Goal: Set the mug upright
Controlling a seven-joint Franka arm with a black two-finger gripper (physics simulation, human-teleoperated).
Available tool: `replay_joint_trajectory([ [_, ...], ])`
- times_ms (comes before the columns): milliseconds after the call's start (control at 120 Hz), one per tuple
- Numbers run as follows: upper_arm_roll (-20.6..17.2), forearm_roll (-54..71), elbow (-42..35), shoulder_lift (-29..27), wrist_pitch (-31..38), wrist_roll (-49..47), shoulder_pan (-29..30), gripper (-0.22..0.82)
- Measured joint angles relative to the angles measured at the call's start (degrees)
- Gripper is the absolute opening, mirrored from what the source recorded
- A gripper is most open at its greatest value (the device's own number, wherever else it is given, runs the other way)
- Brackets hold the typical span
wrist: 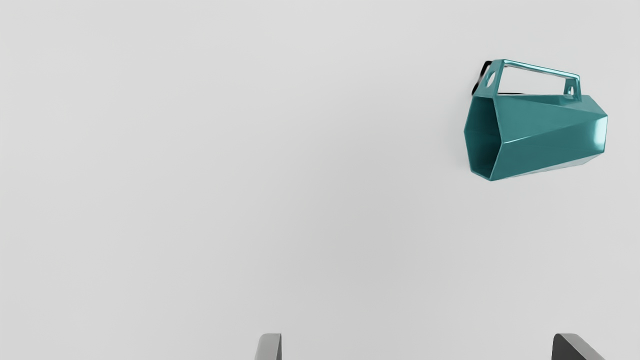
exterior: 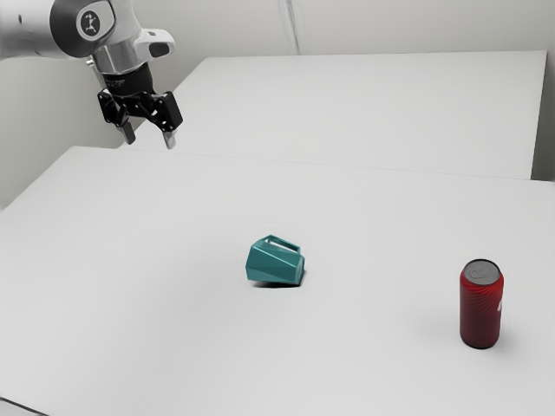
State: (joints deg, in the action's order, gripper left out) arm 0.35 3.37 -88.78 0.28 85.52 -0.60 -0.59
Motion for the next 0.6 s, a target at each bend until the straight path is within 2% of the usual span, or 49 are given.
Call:
replay_joint_trajectory([
  [233,0.03,-0.15,-2.76,-0.18,1.83,0.09,0.00,0.59],
  [600,1.04,-6.55,-15.14,-1.96,14.85,1.12,-0.41,0.59],
])
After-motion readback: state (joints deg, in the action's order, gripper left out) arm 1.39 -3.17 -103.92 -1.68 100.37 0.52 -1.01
